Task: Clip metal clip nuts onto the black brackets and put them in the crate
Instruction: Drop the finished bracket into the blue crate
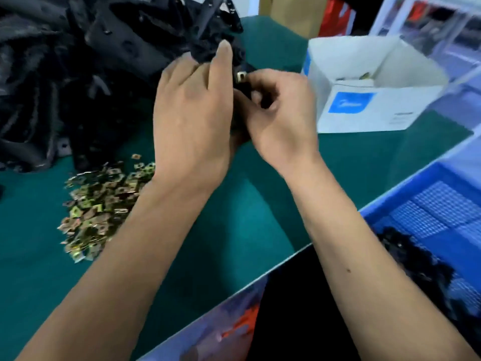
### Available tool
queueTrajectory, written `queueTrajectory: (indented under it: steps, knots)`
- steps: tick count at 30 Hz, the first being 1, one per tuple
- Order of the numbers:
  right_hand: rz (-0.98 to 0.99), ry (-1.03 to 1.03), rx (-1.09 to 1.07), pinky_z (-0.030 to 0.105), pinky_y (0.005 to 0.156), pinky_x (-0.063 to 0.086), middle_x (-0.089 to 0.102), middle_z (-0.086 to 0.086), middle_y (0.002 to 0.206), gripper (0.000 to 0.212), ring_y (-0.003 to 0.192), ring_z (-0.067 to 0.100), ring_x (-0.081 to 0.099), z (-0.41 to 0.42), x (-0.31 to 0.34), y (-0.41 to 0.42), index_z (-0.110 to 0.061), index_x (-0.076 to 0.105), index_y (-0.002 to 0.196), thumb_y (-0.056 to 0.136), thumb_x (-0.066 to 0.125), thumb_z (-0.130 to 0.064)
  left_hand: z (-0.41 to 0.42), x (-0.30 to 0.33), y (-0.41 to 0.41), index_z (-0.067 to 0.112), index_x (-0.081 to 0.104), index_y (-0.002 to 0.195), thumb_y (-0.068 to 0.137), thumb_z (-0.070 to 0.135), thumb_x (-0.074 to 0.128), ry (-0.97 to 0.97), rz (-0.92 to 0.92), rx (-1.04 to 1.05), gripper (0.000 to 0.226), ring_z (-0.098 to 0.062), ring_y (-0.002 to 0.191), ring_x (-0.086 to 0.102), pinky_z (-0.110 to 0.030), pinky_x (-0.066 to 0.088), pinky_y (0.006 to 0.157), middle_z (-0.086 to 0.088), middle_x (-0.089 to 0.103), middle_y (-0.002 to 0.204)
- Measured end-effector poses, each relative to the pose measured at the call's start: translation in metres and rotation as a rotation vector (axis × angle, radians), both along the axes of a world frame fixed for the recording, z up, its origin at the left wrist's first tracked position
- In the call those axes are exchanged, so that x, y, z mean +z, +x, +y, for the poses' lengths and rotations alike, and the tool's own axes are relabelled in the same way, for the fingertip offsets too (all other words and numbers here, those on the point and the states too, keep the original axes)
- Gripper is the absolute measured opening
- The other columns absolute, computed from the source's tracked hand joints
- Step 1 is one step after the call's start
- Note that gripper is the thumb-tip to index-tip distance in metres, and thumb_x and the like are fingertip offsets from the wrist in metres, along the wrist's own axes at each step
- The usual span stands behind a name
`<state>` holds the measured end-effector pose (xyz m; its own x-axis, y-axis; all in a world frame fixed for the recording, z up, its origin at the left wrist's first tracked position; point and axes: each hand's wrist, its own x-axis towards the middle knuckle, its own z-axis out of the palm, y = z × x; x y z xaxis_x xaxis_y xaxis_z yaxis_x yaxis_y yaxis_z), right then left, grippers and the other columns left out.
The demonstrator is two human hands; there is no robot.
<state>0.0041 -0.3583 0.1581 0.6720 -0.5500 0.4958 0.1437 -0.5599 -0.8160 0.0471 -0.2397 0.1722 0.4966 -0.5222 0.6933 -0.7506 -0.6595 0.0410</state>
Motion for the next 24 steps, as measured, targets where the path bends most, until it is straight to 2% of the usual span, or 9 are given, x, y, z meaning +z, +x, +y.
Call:
queueTrajectory:
  steps: [2,4,6,11,13,15,19,21,24]
  knots:
    - [-0.017,0.046,-0.109,0.042,0.059,0.042,0.054,0.011,0.062,0.029,0.062,0.013,0.041,-0.035,0.006,-0.03,-0.003,0.067,0.075,0.079,0.072,-0.032,-0.04,0.01,-0.022,-0.006,0.043,0.148,0.08,0.007,0.071,0.069,-0.008,-0.088,0.074,-0.045,0.114,0.057,-0.045,0.037,0.109,-0.02,0.068,0.106]
    - [-0.074,0.107,-0.175,0.034,0.059,0.041,0.056,-0.006,0.063,0.013,0.063,0.009,0.047,-0.067,0.003,-0.065,-0.017,0.062,0.074,0.082,0.069,-0.026,-0.08,0.014,-0.049,-0.006,0.039,0.15,0.076,0.009,0.072,0.131,-0.005,-0.195,0.083,-0.044,0.115,0.056,-0.045,0.034,0.109,-0.019,0.067,0.109]
    - [-0.162,0.178,-0.213,0.034,0.065,0.042,0.058,-0.011,0.071,0.018,0.071,0.009,0.051,-0.096,-0.005,-0.104,-0.025,0.056,0.079,0.088,0.064,-0.011,-0.123,0.01,-0.083,-0.005,0.037,0.151,0.079,0.014,0.07,0.2,-0.027,-0.313,0.082,-0.04,0.117,0.056,-0.044,0.032,0.113,-0.018,0.066,0.117]
    - [-0.134,0.485,-0.355,0.03,0.066,0.045,0.066,0.003,0.084,0.014,0.081,0.019,0.058,-0.155,-0.071,-0.212,-0.018,0.064,0.091,0.094,0.062,-0.004,-0.207,-0.051,-0.17,0.002,0.027,0.157,0.088,0.023,0.067,0.36,0.02,-0.606,0.082,-0.028,0.125,0.051,-0.037,0.028,0.118,-0.006,0.058,0.13]
    - [-0.032,0.603,-0.451,0.032,0.066,0.048,0.069,0.008,0.085,0.008,0.079,0.021,0.061,-0.171,-0.111,-0.252,-0.012,0.066,0.092,0.094,0.062,-0.005,-0.223,-0.089,-0.198,0.004,0.023,0.159,0.086,0.032,0.074,0.455,0.119,-0.731,0.093,-0.027,0.131,0.047,-0.036,0.023,0.122,-0.007,0.053,0.139]
    - [0.135,0.655,-0.544,0.044,0.073,0.051,0.072,0.019,0.091,0.009,0.083,0.025,0.064,-0.183,-0.151,-0.283,-0.003,0.068,0.097,0.097,0.06,-0.002,-0.227,-0.127,-0.218,0.007,0.021,0.16,0.085,0.038,0.078,0.563,0.253,-0.847,0.1,-0.027,0.137,0.041,-0.037,0.021,0.124,-0.008,0.044,0.15]
    - [0.46,0.773,-0.849,0.057,0.091,0.059,0.075,0.022,0.096,0.01,0.092,0.037,0.074,-0.206,-0.216,-0.325,-0.001,0.074,0.1,0.094,0.069,-0.006,-0.213,-0.195,-0.231,0.014,0.03,0.158,0.085,0.038,0.08,0.72,0.476,-0.923,0.092,-0.03,0.146,0.03,-0.041,0.03,0.12,-0.011,0.028,0.162]
    - [0.628,0.833,-0.951,0.052,0.084,0.061,0.075,0.021,0.096,0.018,0.088,0.038,0.073,-0.213,-0.235,-0.334,-0.001,0.074,0.101,0.093,0.073,-0.017,-0.206,-0.217,-0.229,0.013,0.036,0.154,0.086,0.039,0.08,0.793,0.531,-0.893,0.085,-0.031,0.146,0.029,-0.041,0.03,0.118,-0.012,0.028,0.162]
    - [0.901,0.725,-1.004,0.038,0.07,0.054,0.069,0.015,0.089,0.031,0.085,0.035,0.068,-0.216,-0.241,-0.336,0.001,0.07,0.104,0.09,0.074,-0.026,-0.199,-0.228,-0.222,0.011,0.042,0.15,0.089,0.038,0.077,0.835,0.598,-0.861,0.076,-0.031,0.147,0.027,-0.042,0.033,0.117,-0.011,0.029,0.161]
